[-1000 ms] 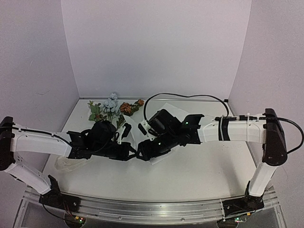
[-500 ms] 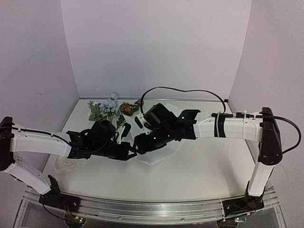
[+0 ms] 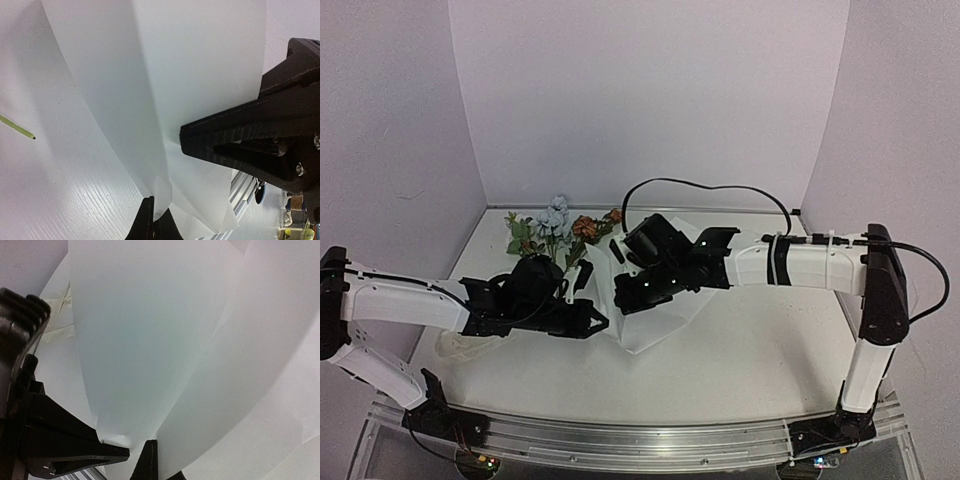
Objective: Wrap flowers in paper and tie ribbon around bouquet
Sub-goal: Unfold the folded wrapping paper at the center of the board.
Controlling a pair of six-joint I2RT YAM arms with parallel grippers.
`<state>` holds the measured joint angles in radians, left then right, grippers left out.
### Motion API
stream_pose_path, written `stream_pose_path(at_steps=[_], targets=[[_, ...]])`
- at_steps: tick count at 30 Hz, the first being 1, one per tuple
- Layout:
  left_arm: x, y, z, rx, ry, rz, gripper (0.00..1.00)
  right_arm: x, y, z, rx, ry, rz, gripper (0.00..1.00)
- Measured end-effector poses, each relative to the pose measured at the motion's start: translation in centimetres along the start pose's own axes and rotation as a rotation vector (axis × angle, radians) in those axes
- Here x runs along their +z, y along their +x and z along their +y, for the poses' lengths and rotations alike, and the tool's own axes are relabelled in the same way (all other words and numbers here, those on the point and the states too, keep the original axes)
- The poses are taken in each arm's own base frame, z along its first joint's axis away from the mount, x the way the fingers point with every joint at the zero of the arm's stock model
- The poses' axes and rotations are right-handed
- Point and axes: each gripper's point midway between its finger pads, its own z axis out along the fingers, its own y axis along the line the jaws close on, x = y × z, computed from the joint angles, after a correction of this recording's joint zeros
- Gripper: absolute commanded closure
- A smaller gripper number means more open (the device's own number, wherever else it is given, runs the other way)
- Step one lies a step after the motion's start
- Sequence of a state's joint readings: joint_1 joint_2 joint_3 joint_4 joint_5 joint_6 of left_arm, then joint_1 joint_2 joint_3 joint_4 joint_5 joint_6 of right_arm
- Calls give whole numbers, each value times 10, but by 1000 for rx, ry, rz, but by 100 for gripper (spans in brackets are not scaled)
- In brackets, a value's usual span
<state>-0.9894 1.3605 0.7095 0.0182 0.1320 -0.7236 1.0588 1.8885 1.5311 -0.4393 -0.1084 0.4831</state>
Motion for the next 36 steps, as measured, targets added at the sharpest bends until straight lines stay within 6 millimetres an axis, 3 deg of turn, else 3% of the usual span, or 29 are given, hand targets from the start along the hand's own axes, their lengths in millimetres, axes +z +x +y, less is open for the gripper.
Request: stream_pose_path(at_steps=[7, 11, 14, 18, 22, 29, 32, 36], targets=[[-2, -11, 28, -133, -147, -91, 100, -7, 4, -23, -24, 101, -33, 100], [-5, -17, 46, -230, -233, -156, 100, -34, 10, -43, -69, 193, -71, 100], [-6, -24, 52, -307, -255, -212, 100, -66, 10, -53, -111, 264, -135, 100], [-7, -35, 50, -369, -235, -270, 100, -95, 17, -47, -189, 329, -204, 100], [0, -35, 42, -387, -192, -270, 99, -102, 36, -40, -267, 403, -238, 100], [19, -2, 29, -362, -154, -159, 55, -102, 77, -51, -331, 565, -285, 100], [14, 17, 30, -347, -158, -118, 45, -99, 103, -77, -301, 634, -321, 100], [-9, 35, 43, -333, -194, -86, 35, -98, 142, -118, -249, 678, -377, 100]])
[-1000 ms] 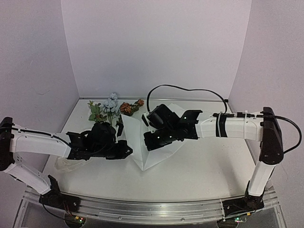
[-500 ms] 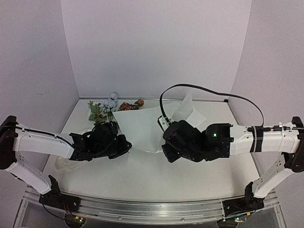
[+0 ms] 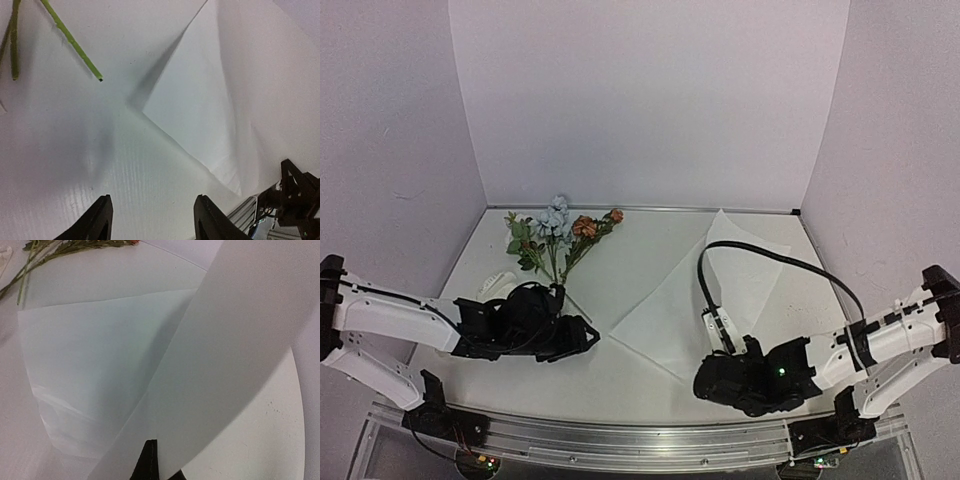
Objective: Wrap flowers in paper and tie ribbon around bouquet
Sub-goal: Unfold the folded wrapping paper at the center of the board.
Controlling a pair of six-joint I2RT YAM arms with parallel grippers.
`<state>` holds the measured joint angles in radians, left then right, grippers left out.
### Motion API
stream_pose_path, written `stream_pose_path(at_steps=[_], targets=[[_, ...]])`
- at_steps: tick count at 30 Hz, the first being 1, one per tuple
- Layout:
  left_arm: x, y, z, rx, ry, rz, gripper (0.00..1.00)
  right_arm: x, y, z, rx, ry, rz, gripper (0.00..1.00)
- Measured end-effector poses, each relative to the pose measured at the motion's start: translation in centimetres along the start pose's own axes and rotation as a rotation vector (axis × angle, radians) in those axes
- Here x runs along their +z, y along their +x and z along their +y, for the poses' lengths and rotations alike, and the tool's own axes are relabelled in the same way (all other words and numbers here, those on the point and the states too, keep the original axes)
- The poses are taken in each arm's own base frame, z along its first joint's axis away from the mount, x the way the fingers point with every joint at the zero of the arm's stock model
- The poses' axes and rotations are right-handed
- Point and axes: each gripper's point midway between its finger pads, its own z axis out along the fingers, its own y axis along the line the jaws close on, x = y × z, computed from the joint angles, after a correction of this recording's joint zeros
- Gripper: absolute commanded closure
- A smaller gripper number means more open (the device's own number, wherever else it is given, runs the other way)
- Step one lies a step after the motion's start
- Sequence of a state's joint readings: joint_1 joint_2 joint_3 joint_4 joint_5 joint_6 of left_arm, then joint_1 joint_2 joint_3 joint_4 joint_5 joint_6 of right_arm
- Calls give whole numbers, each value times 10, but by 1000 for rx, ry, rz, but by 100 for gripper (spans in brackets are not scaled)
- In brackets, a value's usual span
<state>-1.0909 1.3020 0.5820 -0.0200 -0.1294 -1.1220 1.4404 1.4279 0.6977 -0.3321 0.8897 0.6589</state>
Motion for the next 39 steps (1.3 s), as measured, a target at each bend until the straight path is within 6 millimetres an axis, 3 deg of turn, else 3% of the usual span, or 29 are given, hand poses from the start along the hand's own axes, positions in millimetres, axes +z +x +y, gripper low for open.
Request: stream_pose_path(at_steps=[4, 7, 11, 17, 24, 27, 30, 39], targets=[[-21, -9, 5, 78, -6, 3, 36, 1, 34, -19, 55, 16, -44, 100], [-15, -22, -1, 147, -1, 54, 35, 0, 40, -26, 149, 13, -86, 100], [14, -27, -25, 255, 33, 175, 32, -3, 47, -43, 301, 28, -129, 100], [69, -23, -85, 424, 176, 310, 34, -4, 61, -68, 449, 53, -166, 100], [144, -30, -136, 510, 314, 359, 32, -7, 62, -78, 535, 46, -177, 100], [178, -28, -140, 525, 328, 372, 32, -10, 62, -84, 542, 51, -176, 100], [202, -21, -129, 520, 307, 392, 32, -12, 63, -93, 529, 67, -173, 100], [214, -37, -120, 461, 219, 275, 33, -27, 54, -125, 506, 158, -180, 100]])
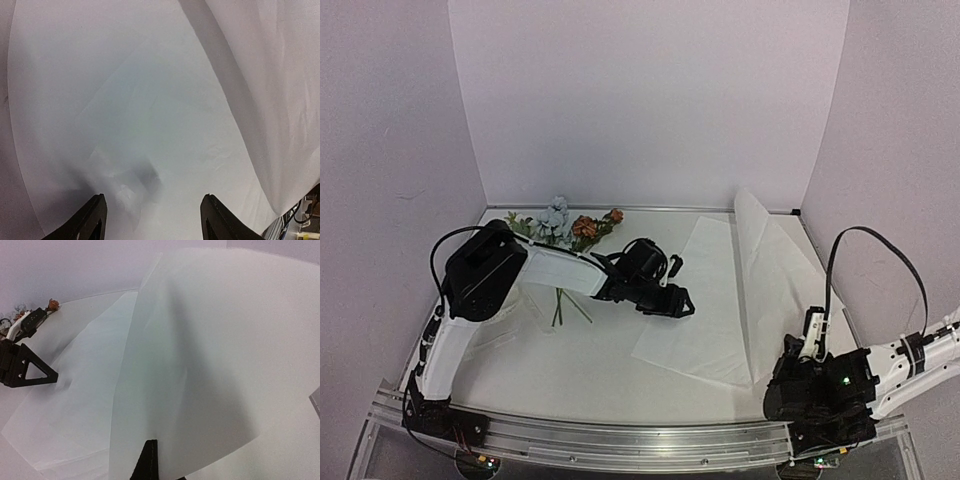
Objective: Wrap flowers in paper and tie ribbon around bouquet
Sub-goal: Unfold the folded wrapping paper at the center of the board.
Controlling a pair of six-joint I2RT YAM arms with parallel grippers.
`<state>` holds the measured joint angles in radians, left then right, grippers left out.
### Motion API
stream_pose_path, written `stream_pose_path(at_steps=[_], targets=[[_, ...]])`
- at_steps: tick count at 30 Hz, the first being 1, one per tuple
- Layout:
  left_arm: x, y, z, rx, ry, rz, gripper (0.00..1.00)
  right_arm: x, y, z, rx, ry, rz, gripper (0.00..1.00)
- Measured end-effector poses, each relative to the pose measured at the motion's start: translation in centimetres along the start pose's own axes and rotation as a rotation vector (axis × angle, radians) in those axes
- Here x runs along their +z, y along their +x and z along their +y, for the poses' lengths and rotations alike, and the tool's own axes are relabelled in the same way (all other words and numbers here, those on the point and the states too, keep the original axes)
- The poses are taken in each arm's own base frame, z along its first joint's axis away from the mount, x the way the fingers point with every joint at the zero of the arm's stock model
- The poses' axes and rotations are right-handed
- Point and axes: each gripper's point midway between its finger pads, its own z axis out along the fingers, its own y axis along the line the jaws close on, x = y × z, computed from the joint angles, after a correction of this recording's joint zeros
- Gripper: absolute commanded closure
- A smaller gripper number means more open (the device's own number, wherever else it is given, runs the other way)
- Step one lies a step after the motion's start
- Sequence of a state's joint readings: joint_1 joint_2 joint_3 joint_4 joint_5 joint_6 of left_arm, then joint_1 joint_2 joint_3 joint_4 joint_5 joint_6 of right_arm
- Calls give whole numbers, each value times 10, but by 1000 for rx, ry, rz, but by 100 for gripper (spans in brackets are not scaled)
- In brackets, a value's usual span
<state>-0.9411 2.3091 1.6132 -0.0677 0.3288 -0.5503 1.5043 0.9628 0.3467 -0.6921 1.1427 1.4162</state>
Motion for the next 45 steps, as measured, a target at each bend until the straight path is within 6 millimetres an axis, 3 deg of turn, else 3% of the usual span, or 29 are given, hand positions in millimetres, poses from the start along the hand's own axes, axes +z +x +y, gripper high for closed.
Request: stream_pose_path(at_steps=[6, 10, 14, 17, 21, 26, 30, 37, 45], targets=[[-27, 15, 23, -98, -135, -75, 33, -4, -17, -14, -7, 62, -34, 100], [-50, 35, 37, -163, -185, -97, 33, -4, -16, -22, -23, 102, -41, 97], [-60, 49, 37, -203, -198, -117, 33, -4, -14, -21, -34, 128, -34, 91], [-69, 58, 40, -232, -209, -132, 33, -4, -15, -17, -53, 143, -27, 71], [-79, 65, 46, -273, -227, -151, 33, -5, -13, -8, -94, 163, 11, 34], [-83, 65, 52, -281, -239, -161, 35, -9, -6, 5, -150, 169, 122, 9], [-94, 58, 70, -264, -251, -156, 35, -18, -2, 20, -173, 132, 245, 2], [-113, 41, 107, -201, -268, -129, 34, -39, 13, 29, -247, 19, 486, 2], [-135, 19, 150, -149, -305, -73, 34, -78, 14, 83, -350, -185, 745, 2]])
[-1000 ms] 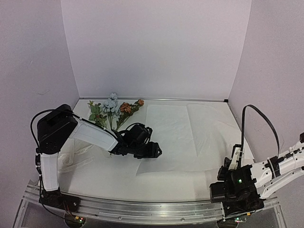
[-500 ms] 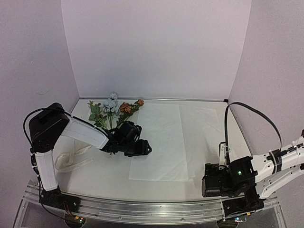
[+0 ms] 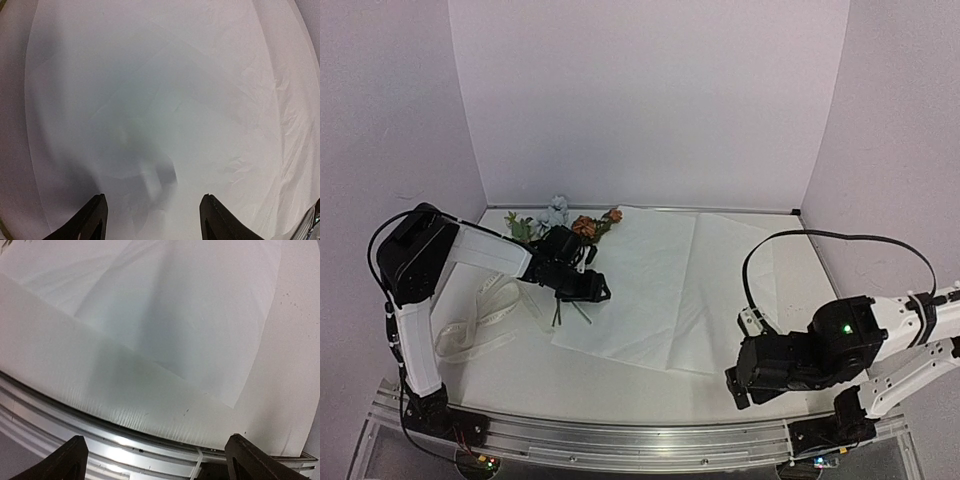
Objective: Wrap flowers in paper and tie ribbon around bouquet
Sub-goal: Unfold the folded wrapping paper at the center of the board.
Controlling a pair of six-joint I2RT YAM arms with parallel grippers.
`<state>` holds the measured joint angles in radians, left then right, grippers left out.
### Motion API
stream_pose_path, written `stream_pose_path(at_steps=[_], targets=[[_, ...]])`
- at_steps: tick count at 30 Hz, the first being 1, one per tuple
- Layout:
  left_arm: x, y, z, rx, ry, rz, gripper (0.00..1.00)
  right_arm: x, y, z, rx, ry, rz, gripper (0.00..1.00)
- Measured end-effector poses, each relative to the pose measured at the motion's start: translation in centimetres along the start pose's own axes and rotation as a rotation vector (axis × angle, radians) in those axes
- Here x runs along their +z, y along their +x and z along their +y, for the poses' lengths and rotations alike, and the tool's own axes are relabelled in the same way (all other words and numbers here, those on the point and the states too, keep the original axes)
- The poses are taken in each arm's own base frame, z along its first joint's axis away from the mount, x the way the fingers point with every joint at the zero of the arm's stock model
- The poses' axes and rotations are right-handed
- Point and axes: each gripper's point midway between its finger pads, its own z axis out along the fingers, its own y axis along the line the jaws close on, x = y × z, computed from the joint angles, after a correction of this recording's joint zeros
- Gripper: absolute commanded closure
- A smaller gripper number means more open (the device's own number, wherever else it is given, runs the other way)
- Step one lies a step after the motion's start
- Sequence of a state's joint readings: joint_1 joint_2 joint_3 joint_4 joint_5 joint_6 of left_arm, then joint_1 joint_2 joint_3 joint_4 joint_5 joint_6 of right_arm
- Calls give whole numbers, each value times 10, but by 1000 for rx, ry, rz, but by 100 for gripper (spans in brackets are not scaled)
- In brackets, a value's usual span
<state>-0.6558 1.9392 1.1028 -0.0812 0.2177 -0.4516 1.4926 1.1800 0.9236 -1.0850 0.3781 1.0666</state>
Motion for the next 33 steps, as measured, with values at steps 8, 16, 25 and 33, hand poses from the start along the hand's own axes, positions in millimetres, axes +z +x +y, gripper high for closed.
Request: stream_pose_path(at_steps=[8, 16, 25, 33], targets=[[-5, -34, 45, -22, -36, 4, 31, 0, -30, -1, 75, -62, 102, 5], [-6, -51, 61, -27, -71, 36, 30, 59, -71, -39, 170, 7, 130, 39], [-8, -48, 56, -49, -50, 58, 26, 143, -104, -33, 162, -19, 137, 59], [-32, -45, 26, -86, 5, 42, 25, 167, -108, -33, 188, -3, 97, 65]])
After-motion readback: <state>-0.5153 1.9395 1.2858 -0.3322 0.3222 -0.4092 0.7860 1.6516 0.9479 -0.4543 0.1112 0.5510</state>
